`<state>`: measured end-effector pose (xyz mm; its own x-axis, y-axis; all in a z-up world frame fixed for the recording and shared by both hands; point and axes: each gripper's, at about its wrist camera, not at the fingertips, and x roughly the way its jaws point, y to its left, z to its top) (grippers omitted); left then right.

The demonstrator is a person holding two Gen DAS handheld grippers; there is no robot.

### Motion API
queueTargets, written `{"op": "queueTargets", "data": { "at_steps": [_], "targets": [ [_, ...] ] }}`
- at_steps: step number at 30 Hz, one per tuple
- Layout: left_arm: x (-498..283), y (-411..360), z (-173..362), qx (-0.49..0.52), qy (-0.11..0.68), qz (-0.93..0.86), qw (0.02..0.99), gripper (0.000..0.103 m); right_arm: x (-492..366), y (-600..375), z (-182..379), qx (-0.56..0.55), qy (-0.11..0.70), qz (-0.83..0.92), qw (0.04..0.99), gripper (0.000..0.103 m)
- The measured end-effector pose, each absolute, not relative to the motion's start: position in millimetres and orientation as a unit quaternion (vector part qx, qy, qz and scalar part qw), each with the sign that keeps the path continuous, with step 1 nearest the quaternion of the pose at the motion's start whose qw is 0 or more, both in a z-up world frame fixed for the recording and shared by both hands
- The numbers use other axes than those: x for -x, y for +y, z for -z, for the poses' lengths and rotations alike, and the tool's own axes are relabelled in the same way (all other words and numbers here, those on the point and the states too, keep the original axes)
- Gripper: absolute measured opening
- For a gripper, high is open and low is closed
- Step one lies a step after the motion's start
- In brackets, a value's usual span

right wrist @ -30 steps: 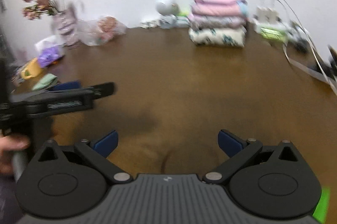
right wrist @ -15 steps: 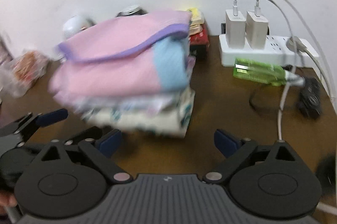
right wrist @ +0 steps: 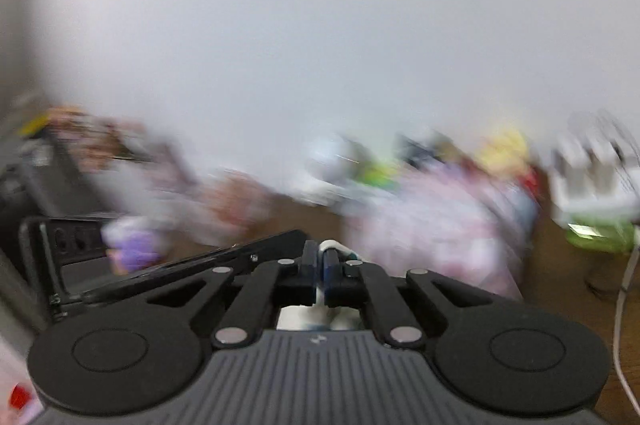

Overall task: Fold clothes
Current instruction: 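Reach both tools to the clothes stack and pull off the cream flowered garment, then grasp the cream flowered garment edge with the right gripper while the left gripper grasps another edge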

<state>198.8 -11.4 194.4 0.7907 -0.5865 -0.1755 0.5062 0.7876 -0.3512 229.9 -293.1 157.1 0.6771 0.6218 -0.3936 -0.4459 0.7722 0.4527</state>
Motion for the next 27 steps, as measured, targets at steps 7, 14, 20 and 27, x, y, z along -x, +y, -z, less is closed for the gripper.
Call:
{"op": "queueTargets", "data": {
  "at_steps": [7, 14, 20, 27],
  "targets": [
    [-77, 7, -259, 0.062, 0.094, 0.231, 0.966, 0.034, -120, -267, -245, -0.171, 0.207, -0.326, 0.907, 0.002],
    [-32, 43, -152, 0.024, 0.232, 0.139, 0.962, 0.070, -113, -229, -162, -0.024, 0.315, -0.183, 0.931, 0.023],
    [-11, 89, -70, 0.062, 0.315, 0.089, 0.943, 0.070, -63, -209, -105, 0.013, 0.326, -0.230, 0.917, 0.060],
    [-87, 80, -66, 0.061, 0.325, 0.049, 0.942, 0.072, -89, -151, -65, 0.104, 0.329, -0.178, 0.922, 0.060]
  ]
}}
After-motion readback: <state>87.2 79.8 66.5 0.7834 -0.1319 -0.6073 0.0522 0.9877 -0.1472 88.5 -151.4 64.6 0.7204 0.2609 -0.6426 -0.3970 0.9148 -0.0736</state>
